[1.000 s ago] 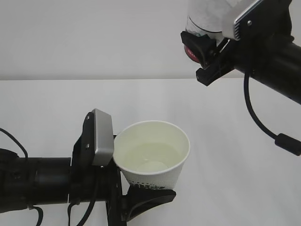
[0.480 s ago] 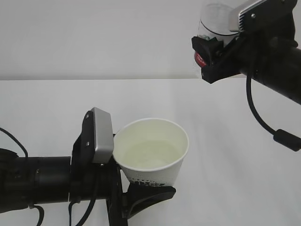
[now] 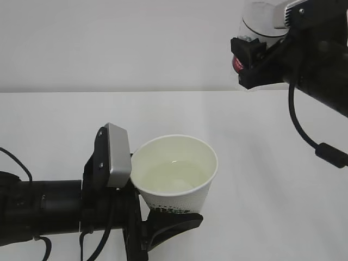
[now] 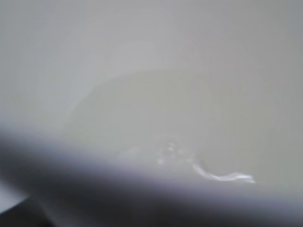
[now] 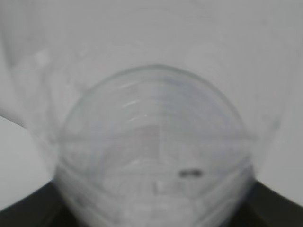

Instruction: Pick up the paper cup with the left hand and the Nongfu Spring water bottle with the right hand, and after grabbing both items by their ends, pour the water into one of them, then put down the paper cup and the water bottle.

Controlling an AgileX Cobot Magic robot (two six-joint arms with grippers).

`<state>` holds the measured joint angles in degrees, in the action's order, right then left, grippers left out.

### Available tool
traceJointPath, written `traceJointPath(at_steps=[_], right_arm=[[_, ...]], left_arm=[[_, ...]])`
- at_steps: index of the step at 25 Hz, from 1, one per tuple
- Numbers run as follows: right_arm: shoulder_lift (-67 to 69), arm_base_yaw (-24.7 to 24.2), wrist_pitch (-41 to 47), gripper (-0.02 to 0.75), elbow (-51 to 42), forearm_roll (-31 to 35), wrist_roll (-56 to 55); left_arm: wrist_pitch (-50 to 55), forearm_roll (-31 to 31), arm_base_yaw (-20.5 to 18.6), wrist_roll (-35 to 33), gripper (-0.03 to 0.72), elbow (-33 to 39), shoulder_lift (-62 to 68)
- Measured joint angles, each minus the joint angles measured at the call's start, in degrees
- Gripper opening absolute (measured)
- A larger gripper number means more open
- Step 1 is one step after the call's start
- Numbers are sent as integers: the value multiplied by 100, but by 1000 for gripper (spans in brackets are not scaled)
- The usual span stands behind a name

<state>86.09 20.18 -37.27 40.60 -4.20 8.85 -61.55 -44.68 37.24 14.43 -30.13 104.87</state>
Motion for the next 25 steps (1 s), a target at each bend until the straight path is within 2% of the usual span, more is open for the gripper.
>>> traceJointPath(at_steps=[7, 20, 25], right_arm=[[22, -302, 16, 476, 0, 80, 10], [22, -1241, 38, 476, 0, 225, 35], [22, -1435, 123, 476, 0, 420, 221]], left_arm=[[0, 24, 0, -13, 501, 0, 0], [0, 125, 0, -76, 501, 0, 0], [0, 214, 0, -80, 501, 0, 0]])
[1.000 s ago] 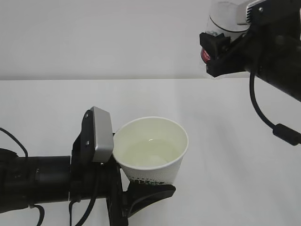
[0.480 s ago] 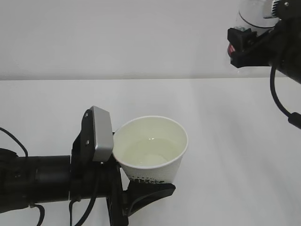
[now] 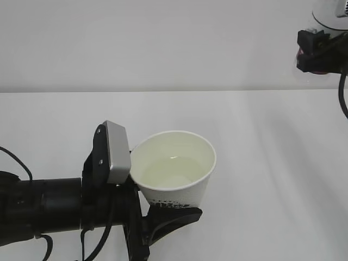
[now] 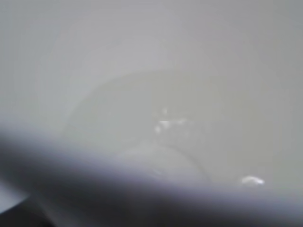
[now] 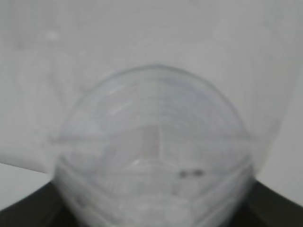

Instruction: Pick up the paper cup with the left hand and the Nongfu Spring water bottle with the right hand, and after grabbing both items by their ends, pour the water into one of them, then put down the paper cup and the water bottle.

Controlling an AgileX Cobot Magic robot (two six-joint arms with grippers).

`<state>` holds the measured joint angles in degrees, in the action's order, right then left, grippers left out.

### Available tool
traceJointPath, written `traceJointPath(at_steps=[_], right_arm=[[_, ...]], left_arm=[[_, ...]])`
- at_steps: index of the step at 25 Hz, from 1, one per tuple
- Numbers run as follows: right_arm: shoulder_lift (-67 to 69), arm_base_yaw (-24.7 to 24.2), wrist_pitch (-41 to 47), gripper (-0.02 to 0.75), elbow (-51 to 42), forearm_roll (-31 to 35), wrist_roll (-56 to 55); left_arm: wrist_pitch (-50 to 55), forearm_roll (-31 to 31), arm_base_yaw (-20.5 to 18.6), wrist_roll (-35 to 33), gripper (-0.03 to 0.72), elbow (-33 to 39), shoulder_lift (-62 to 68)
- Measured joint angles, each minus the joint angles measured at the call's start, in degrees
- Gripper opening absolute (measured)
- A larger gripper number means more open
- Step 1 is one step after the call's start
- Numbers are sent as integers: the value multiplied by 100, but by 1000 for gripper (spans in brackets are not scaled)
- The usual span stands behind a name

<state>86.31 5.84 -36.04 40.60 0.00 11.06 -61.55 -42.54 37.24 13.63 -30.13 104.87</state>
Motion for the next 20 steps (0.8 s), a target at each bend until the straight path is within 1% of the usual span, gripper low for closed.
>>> traceJointPath(at_steps=[5, 10, 15, 20], right_arm=[[0, -152, 22, 476, 0, 316, 239], [0, -361, 101, 476, 0, 469, 273], [171, -424, 138, 476, 0, 496, 218], [501, -424, 138, 476, 0, 369, -82]], left_arm=[[0, 38, 0, 0, 501, 0, 0], [0, 40, 0, 0, 501, 0, 0], [0, 49, 0, -9, 501, 0, 0], [2, 49, 0, -9, 501, 0, 0]])
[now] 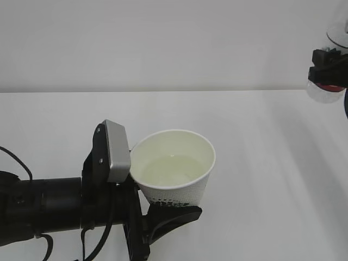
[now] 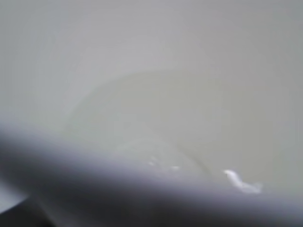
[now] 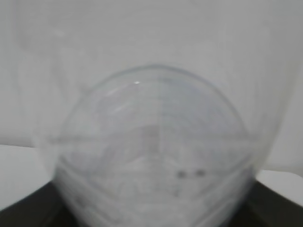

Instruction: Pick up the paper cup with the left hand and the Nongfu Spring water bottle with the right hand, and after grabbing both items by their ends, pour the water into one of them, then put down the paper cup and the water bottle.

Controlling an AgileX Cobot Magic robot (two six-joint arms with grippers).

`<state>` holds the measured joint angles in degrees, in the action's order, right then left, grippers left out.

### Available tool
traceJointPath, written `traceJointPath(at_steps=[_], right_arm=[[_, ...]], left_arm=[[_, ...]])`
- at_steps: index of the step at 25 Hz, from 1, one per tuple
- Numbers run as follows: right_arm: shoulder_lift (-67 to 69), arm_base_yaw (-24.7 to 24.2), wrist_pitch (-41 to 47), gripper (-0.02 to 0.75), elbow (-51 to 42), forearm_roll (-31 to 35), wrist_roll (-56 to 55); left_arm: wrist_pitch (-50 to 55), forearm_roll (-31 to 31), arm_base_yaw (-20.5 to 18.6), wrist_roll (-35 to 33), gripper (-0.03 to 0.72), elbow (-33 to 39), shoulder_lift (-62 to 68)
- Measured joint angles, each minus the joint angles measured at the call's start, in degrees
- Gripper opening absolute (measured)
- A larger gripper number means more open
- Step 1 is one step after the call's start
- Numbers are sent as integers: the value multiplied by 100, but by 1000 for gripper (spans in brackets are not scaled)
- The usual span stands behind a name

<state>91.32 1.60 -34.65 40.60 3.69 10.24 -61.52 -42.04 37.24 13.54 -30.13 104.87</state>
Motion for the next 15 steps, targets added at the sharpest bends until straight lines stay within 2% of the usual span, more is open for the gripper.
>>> traceJointPath(at_steps=[15], right_arm=[[621, 0, -130, 476, 0, -35, -368]], left_arm=[[59, 0, 0, 0, 501, 0, 0]])
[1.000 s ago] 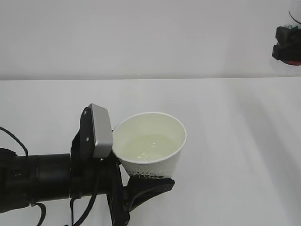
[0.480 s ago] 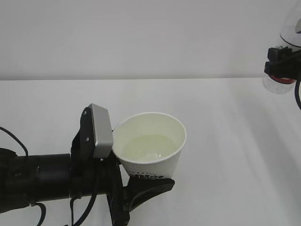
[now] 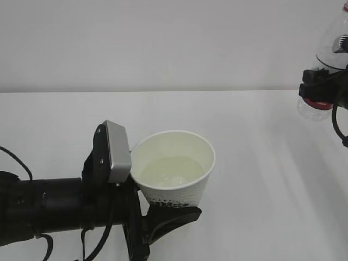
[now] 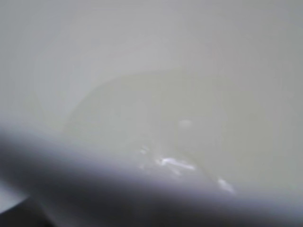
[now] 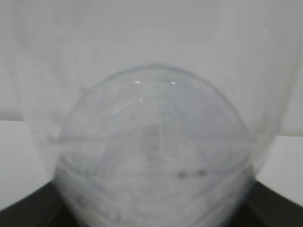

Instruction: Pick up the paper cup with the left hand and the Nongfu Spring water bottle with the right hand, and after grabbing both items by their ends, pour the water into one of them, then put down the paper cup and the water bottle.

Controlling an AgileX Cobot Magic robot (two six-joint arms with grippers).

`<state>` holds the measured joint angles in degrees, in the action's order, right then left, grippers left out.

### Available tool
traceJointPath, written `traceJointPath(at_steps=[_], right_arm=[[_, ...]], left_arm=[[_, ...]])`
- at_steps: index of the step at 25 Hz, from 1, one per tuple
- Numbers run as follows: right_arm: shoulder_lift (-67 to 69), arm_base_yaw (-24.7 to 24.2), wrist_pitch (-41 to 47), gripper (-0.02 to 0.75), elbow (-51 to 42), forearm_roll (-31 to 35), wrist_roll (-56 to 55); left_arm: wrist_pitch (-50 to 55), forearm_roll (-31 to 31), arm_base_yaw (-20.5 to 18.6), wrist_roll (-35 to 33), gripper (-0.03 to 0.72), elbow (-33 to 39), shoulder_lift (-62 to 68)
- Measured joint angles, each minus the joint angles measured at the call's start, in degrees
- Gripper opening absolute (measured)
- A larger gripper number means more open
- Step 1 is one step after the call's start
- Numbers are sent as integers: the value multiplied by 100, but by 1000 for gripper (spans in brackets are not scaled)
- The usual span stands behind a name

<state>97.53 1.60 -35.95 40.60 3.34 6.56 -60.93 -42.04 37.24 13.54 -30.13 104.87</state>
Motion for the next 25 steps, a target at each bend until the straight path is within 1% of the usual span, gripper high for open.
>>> traceJointPath(at_steps=[12, 25], right_arm=[[512, -9, -360, 476, 41, -245, -4], [1181, -9, -876, 476, 63, -277, -158]], left_arm=[[3, 0, 0, 0, 501, 0, 0], [3, 0, 0, 0, 501, 0, 0]])
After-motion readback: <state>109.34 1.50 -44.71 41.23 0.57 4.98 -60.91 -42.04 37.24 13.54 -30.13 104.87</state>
